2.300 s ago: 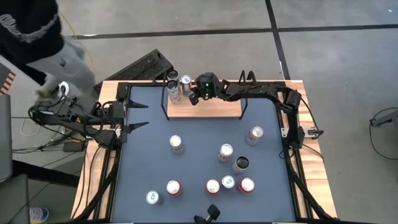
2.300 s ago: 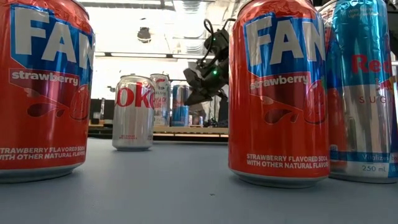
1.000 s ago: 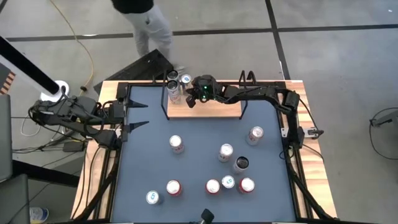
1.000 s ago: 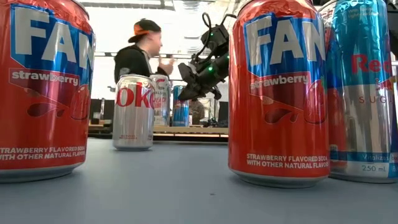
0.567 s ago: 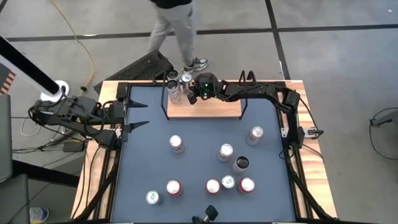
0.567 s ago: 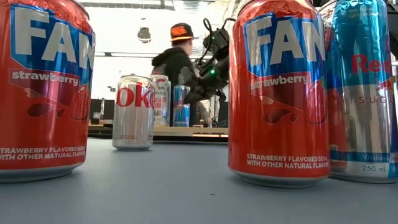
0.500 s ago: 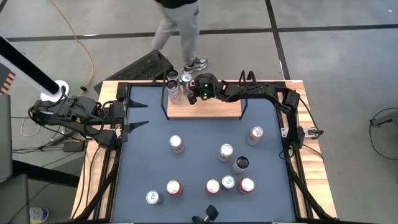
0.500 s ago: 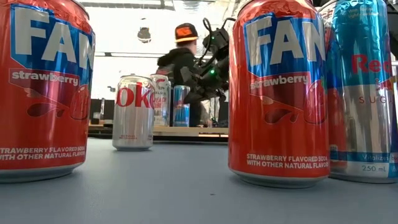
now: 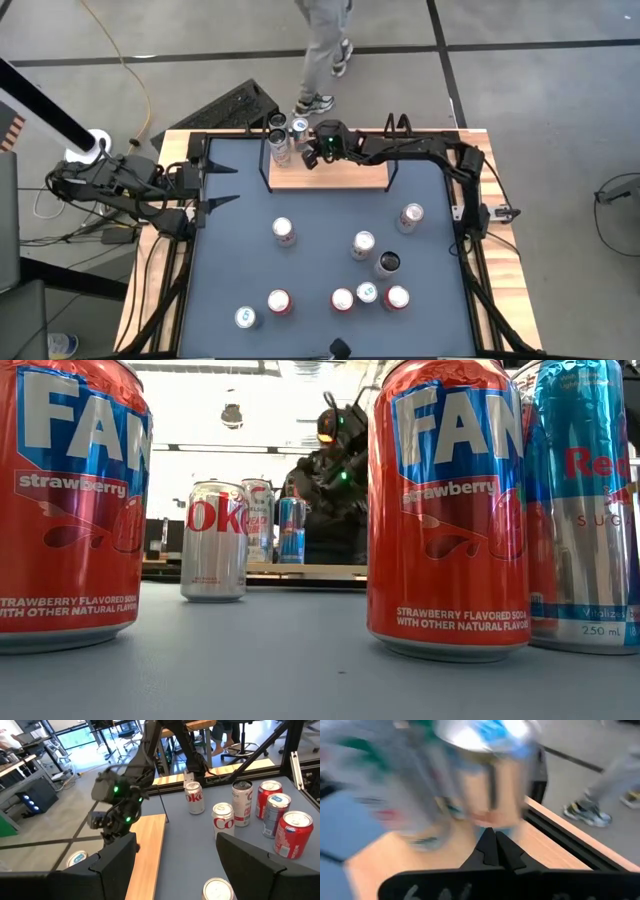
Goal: Place canned beverage on shelf
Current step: Put the top blue soda can on the shelf
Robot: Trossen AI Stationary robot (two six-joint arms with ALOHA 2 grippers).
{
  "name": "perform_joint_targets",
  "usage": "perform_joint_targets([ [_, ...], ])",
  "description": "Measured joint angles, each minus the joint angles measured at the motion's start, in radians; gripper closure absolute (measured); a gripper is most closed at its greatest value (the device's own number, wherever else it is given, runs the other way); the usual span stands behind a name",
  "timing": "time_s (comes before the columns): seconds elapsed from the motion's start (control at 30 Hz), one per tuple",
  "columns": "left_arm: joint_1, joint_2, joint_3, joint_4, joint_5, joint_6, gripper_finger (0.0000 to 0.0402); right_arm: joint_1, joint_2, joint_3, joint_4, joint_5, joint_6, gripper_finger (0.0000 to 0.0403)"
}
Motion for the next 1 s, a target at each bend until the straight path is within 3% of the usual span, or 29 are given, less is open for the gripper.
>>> perform_joint_targets([
  [0.27, 0.0, 0.0, 0.0, -0.01, 0.0, 0.002, 0.0136, 0.042, 0.005, 0.138, -0.064, -0.01, -0.118, 0.0403],
  [1.0, 0.0, 0.0, 0.0, -0.013, -0.001, 0.011, 0.0136, 0.002, 0.025, 0.144, -0.067, -0.014, -0.114, 0.0403],
])
